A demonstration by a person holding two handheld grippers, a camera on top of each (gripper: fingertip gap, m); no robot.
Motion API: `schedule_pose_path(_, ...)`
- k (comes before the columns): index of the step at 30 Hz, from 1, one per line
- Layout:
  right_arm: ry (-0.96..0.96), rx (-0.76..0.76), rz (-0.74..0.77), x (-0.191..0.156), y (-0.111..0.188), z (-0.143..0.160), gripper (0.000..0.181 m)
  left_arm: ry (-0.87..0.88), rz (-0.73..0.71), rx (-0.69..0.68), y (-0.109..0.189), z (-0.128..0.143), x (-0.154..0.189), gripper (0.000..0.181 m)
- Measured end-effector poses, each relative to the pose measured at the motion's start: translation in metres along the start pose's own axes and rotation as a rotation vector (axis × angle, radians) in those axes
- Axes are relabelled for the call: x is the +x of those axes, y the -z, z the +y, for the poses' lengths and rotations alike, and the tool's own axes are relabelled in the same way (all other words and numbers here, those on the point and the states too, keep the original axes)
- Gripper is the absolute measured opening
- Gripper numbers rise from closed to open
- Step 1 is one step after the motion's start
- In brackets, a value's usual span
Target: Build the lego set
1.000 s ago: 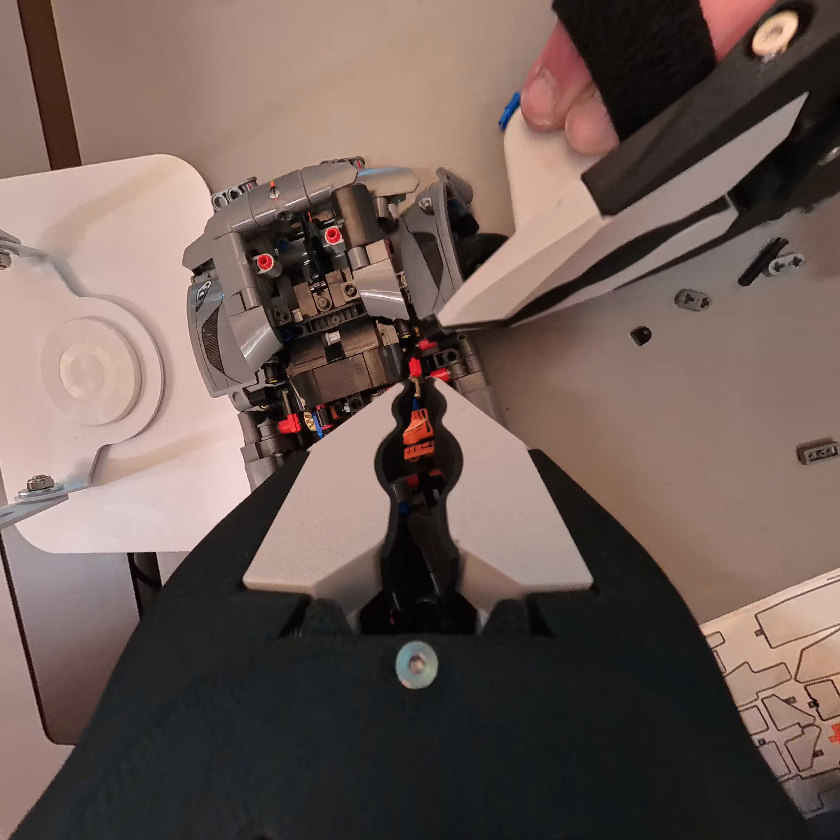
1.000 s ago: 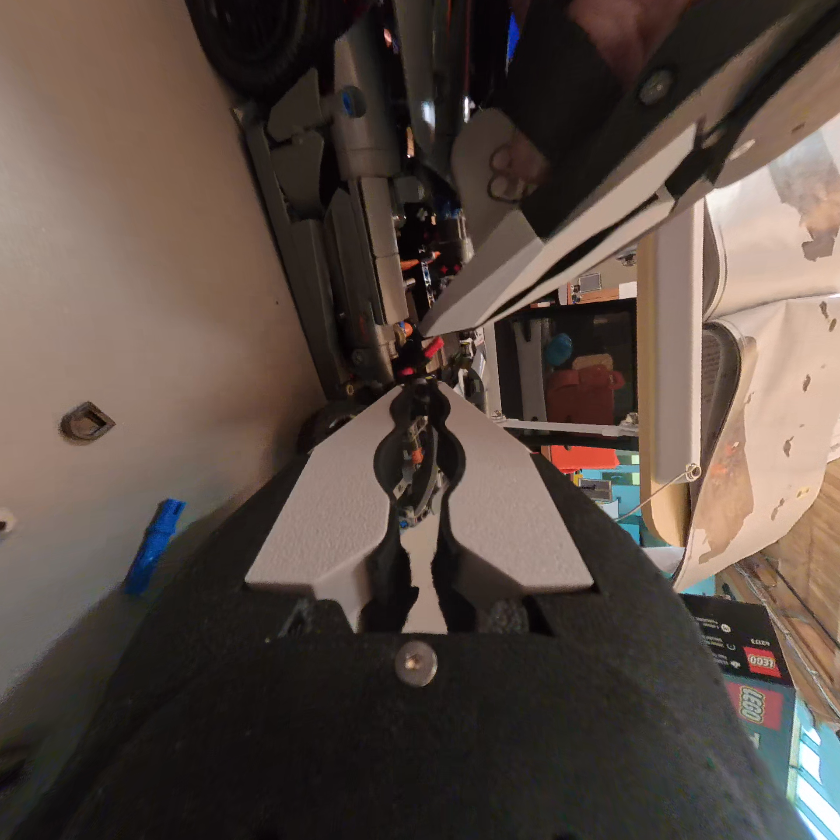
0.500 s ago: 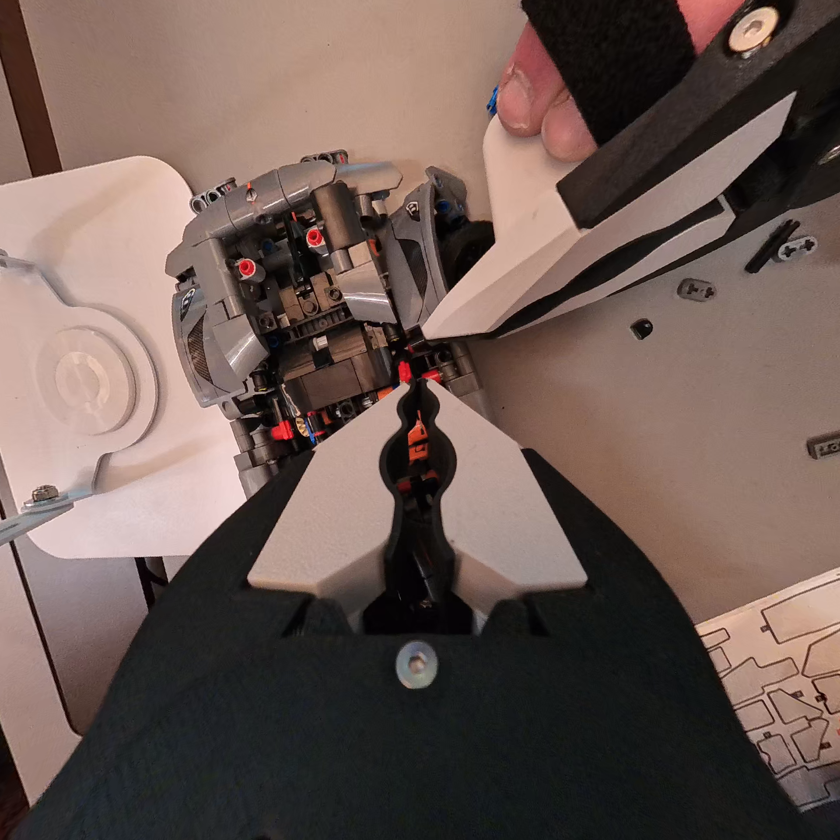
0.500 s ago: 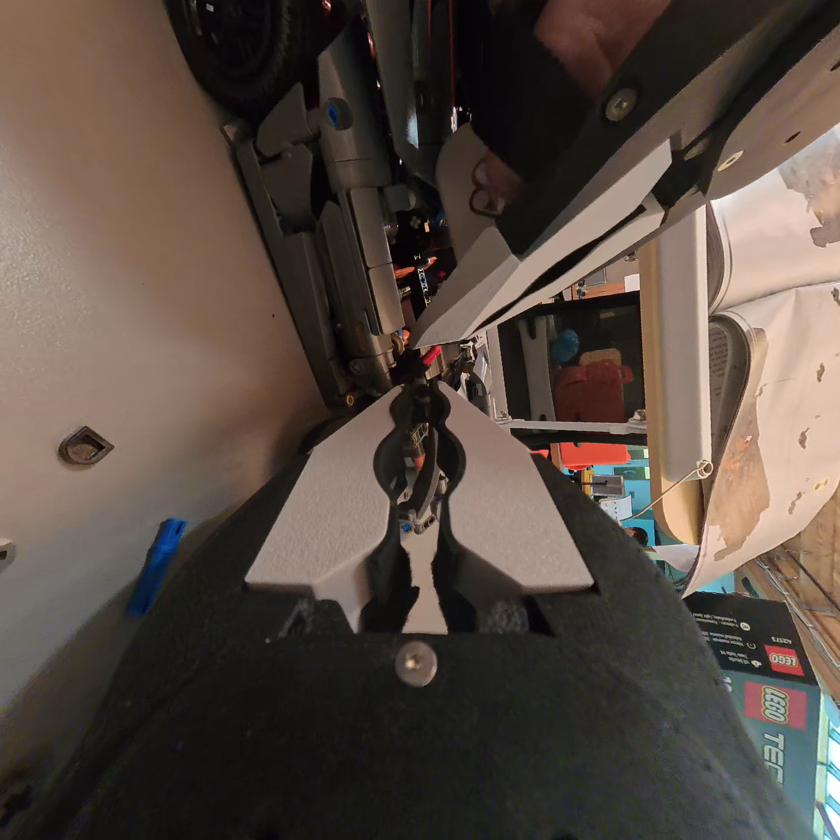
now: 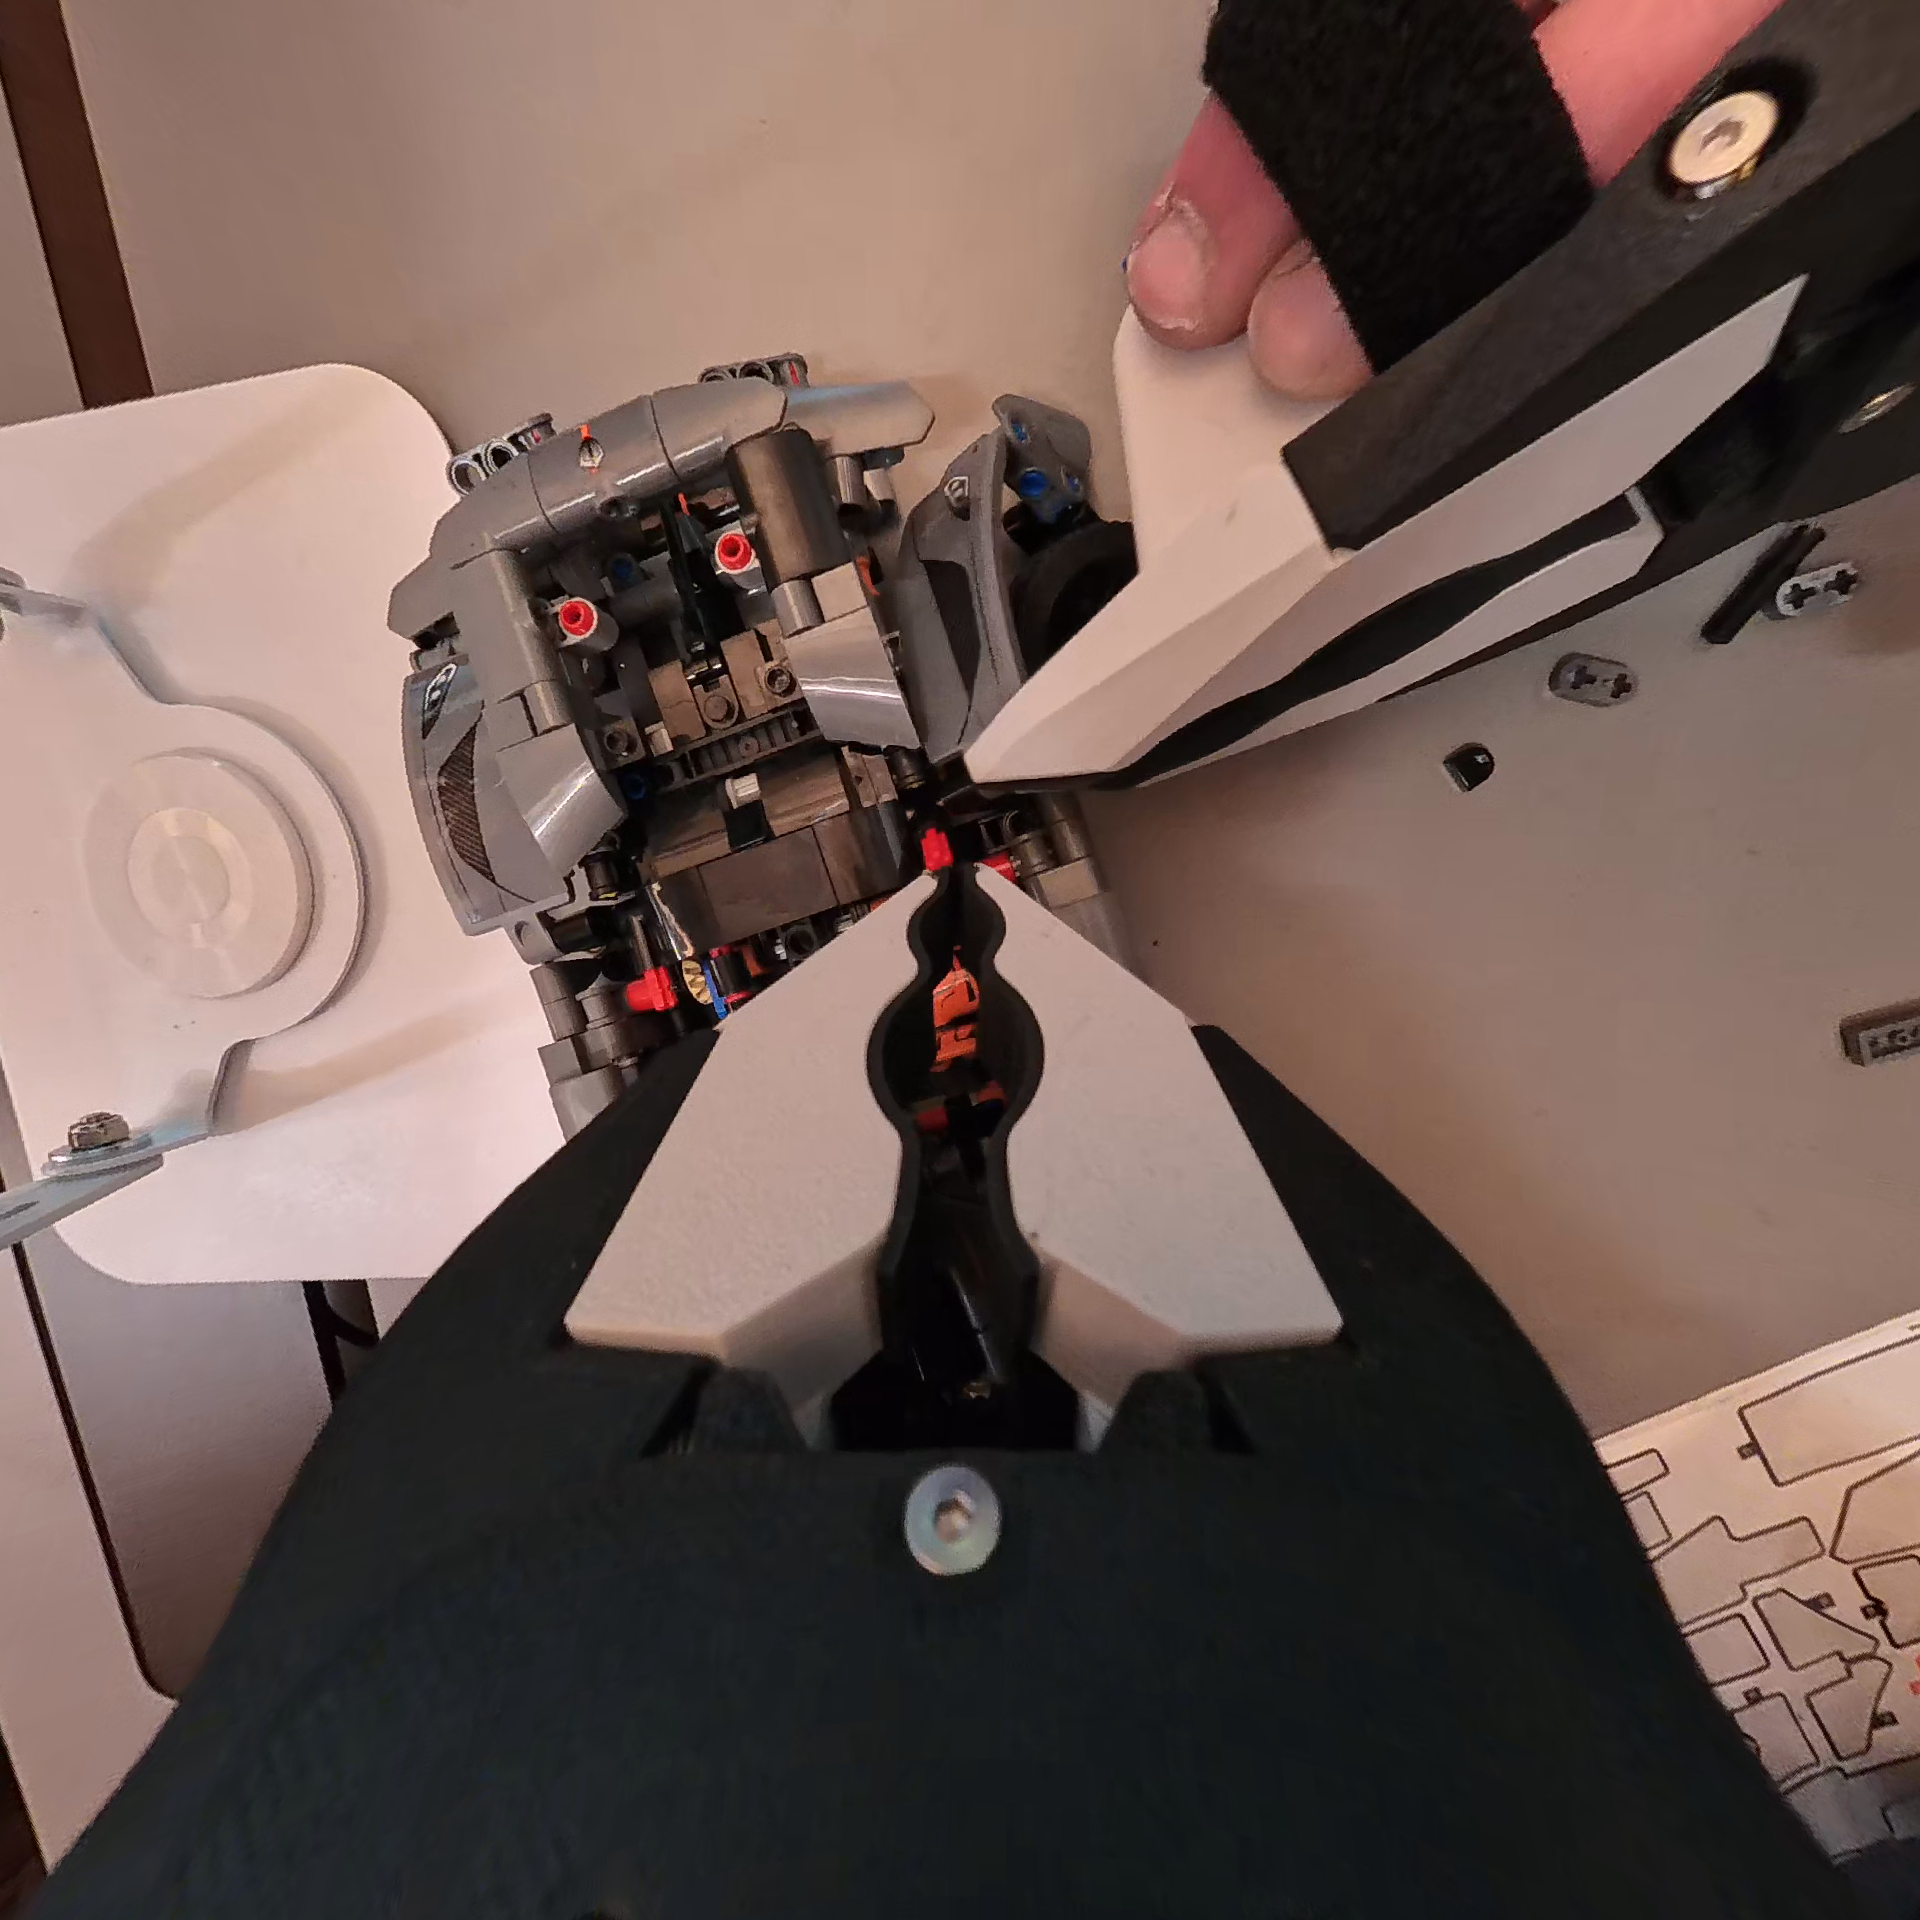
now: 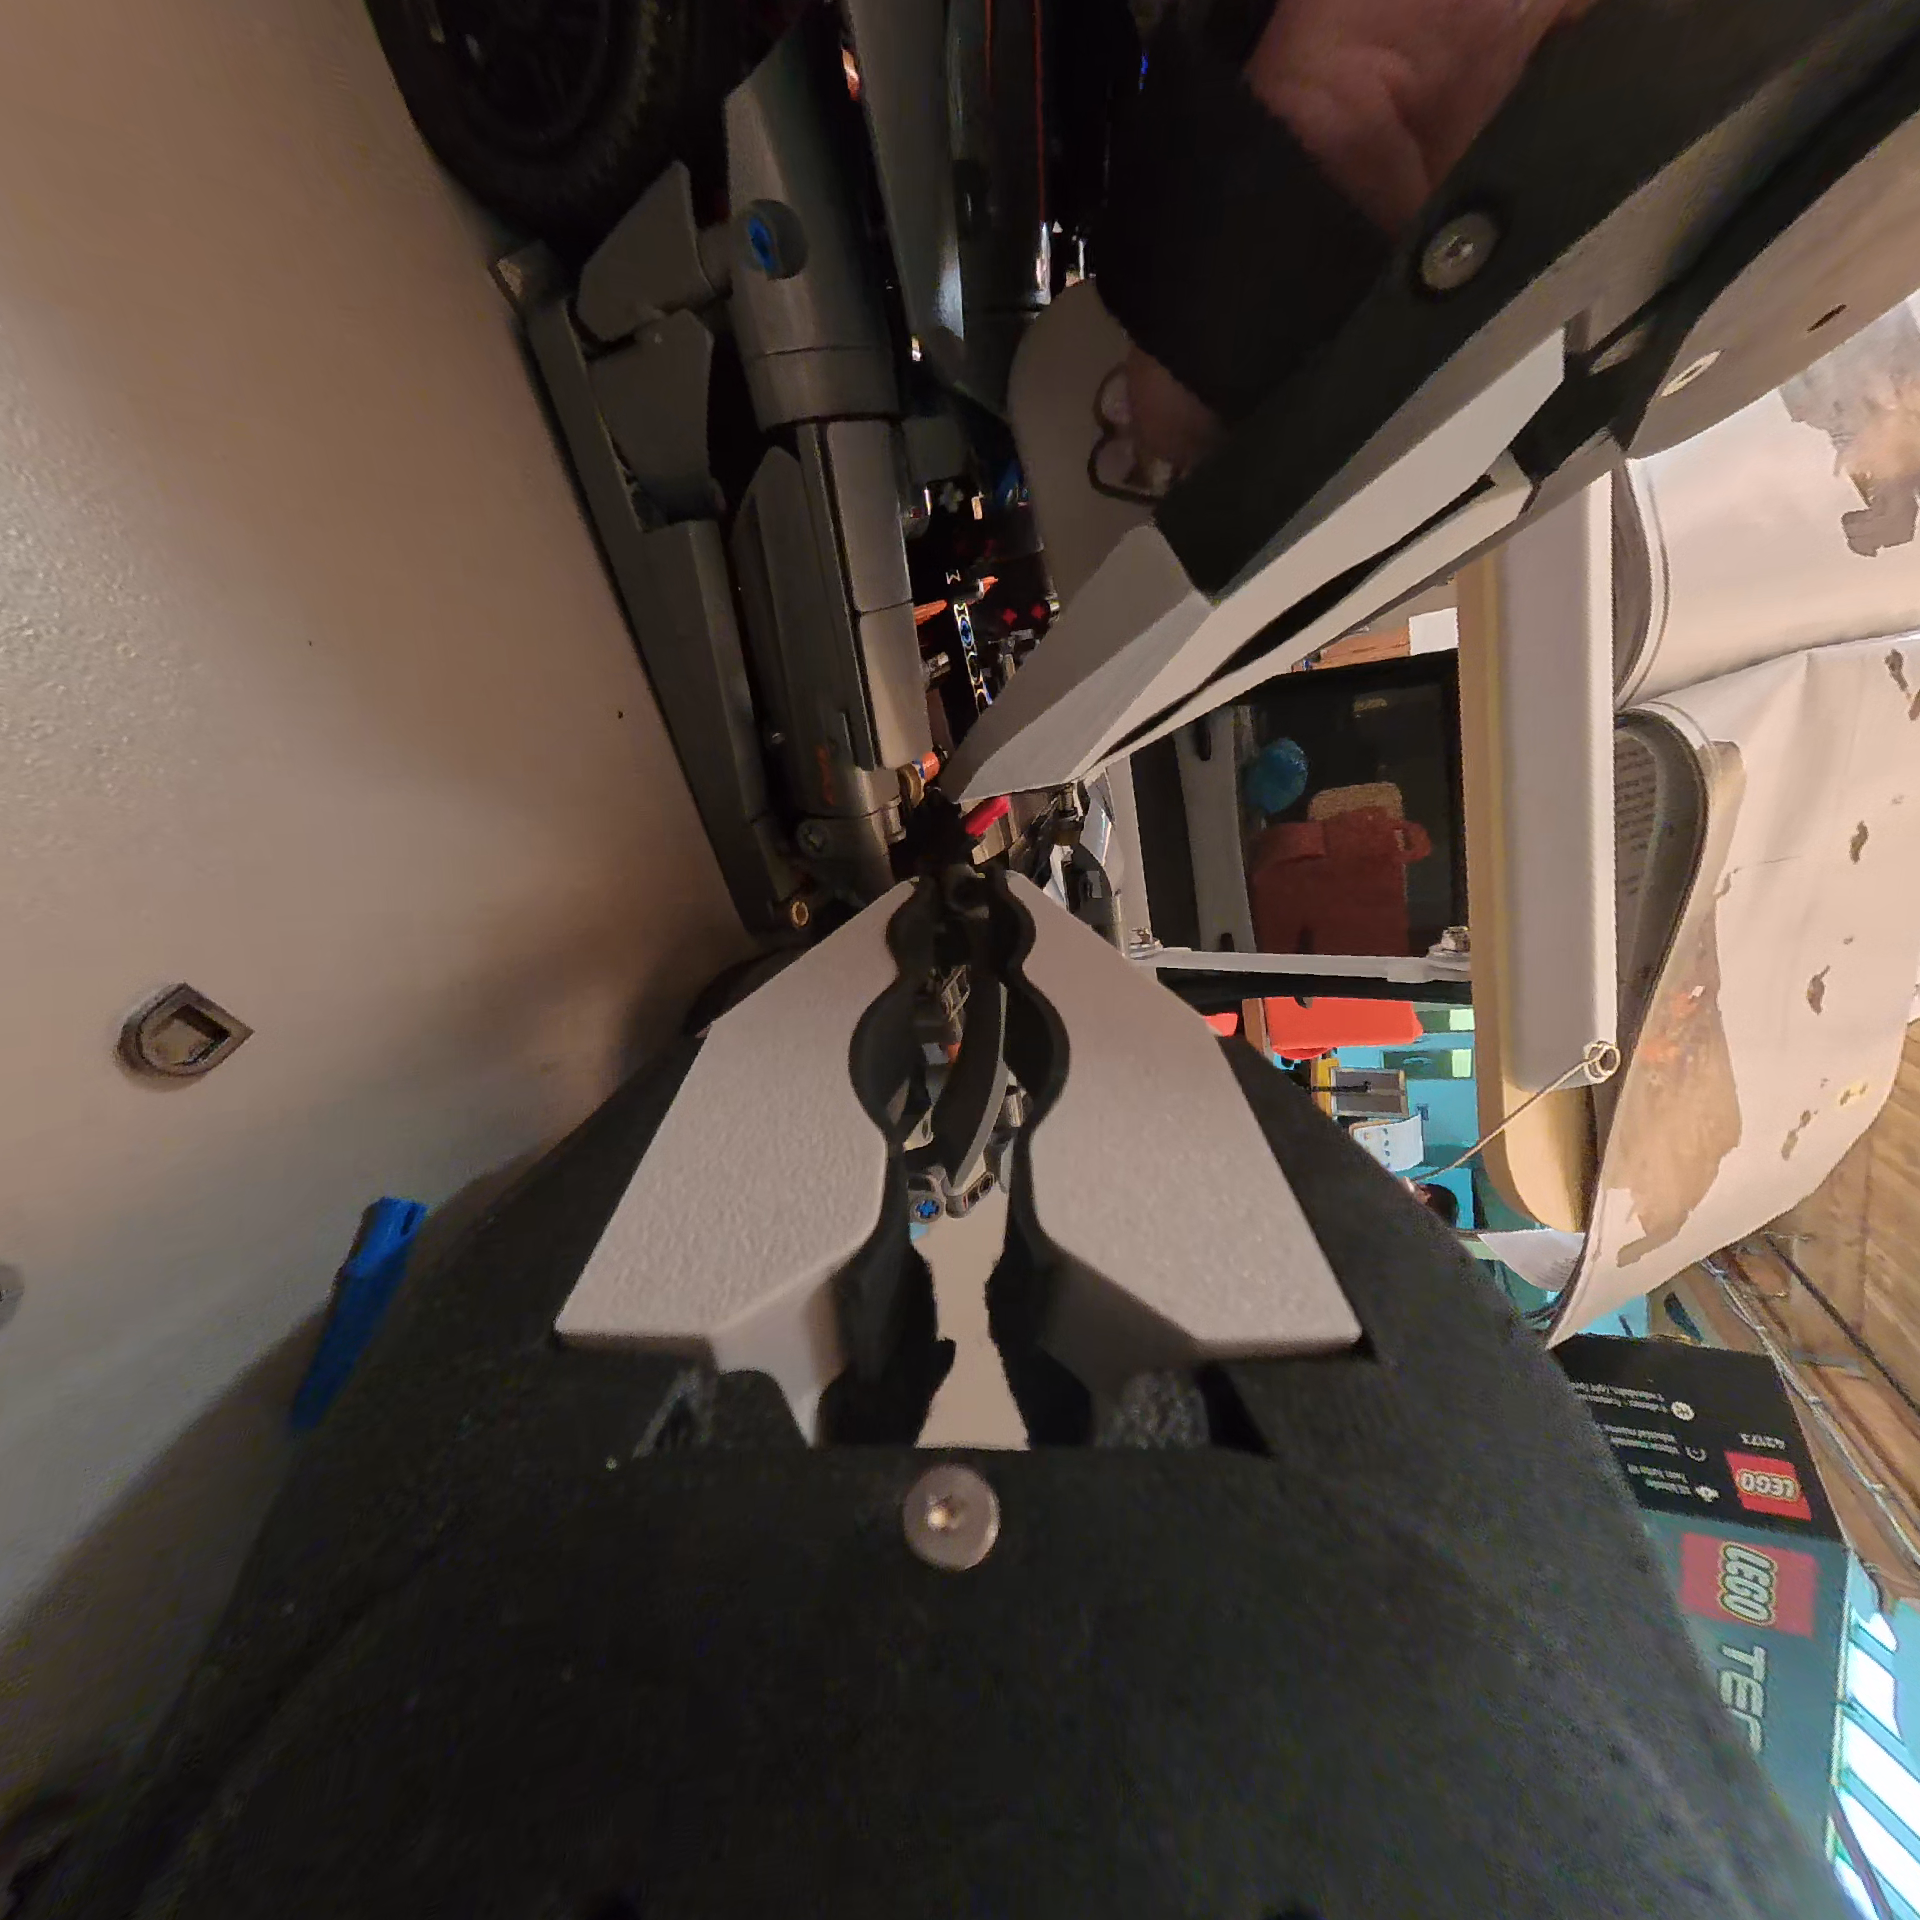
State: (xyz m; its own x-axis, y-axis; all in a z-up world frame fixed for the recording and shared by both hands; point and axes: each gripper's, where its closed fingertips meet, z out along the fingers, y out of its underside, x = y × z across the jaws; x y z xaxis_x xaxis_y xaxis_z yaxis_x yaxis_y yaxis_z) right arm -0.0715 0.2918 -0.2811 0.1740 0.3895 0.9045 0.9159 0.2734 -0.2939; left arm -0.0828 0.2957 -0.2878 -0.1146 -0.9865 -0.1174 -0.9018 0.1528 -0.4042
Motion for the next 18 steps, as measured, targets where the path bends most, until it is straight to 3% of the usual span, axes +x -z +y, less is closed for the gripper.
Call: schedule_pose_path(18,0.017,0.012,-0.055,-0.0029,0.0029,0.0003,0.008,-0.001,0.007,0.000,-0.0001,0.0005,0.0005,0.000)
